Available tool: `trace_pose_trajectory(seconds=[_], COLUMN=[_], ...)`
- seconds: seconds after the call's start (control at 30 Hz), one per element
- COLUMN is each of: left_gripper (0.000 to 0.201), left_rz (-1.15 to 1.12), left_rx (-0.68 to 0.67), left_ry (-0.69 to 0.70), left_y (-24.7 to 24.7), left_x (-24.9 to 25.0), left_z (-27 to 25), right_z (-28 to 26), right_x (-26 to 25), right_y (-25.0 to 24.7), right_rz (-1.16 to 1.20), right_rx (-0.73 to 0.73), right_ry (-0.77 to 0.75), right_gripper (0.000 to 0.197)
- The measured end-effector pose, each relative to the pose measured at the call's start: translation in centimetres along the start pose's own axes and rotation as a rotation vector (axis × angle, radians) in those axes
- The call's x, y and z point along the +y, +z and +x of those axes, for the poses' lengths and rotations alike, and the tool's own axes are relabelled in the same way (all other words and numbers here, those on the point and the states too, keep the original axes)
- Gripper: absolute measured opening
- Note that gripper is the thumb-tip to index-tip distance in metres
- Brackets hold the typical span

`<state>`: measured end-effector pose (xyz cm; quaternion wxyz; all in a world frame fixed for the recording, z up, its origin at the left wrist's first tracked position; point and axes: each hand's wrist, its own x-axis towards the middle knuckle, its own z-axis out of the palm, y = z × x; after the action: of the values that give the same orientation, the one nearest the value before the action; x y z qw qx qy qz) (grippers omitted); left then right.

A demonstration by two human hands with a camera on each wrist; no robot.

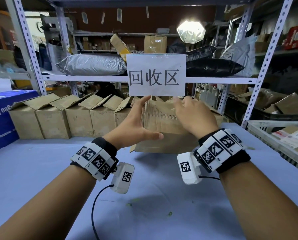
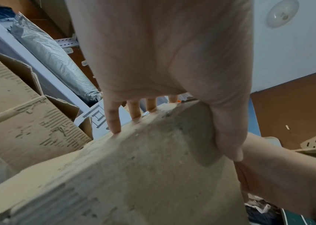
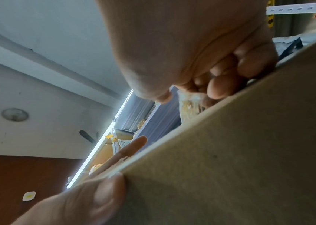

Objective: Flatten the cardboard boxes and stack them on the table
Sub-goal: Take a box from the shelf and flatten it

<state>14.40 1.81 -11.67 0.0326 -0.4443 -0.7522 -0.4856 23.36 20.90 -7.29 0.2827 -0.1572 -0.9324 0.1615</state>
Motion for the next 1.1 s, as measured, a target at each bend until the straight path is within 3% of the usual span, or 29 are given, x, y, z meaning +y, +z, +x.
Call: trace_pose_trajectory(seconds=[0.07, 0.27, 0.37, 0.47, 0.63, 0.7, 0.87, 0.97, 1.1], left_gripper=[0.122, 0.123, 0.125, 0.125, 0.124, 0.123, 0.118, 0.117, 0.117], left_rz=[-0.001, 0.011, -0.015, -0.027, -0.014, -0.013, 0.029, 0.088, 0.087], left_rx=[0.011, 0.015, 0.008, 0.02, 0.035, 0.036, 0.049, 0.044, 0.042], left_ry=[0.008, 0.008, 0.002, 0.002, 0.004, -0.001, -0.011, 0.01, 0.014], left_y=[0.1, 0.1, 0.3, 0.5, 0.6, 0.6, 0.9, 1.4, 1.5], left_x=[0.3, 0.8, 0.8, 0.5, 0.3, 0.4, 0.9, 1.3, 1.5], left_z=[0.1, -0.2, -0.4, -0.7, -1.0, -1.1, -1.6, -1.9, -2.0], right_z=[-0.2, -0.6, -0.5, -0.9, -1.2, -1.3, -1.6, -1.5, -1.6], right_x=[-0.2, 0.1, 0.3, 0.4, 0.5, 0.6, 0.1, -0.1, 0.7], right_y=[-0.1, 0.3, 0.6, 0.7, 0.4, 0.2, 0.1, 0.1, 0.1], right_rz=[-0.069, -0.052, 0.041, 0.125, 0.067, 0.051, 0.026, -0.064, 0.023], right_rx=[0.023, 0.087, 0.087, 0.199, 0.228, 0.257, 0.289, 0.247, 0.25], right_ry=[-0.006, -0.025, -0.004, -0.016, -0.089, -0.072, -0.004, 0.015, -0.006], right_gripper=[0.068, 0.025, 0.031, 0.042, 0.017, 0.026, 0.076, 0.064, 0.041])
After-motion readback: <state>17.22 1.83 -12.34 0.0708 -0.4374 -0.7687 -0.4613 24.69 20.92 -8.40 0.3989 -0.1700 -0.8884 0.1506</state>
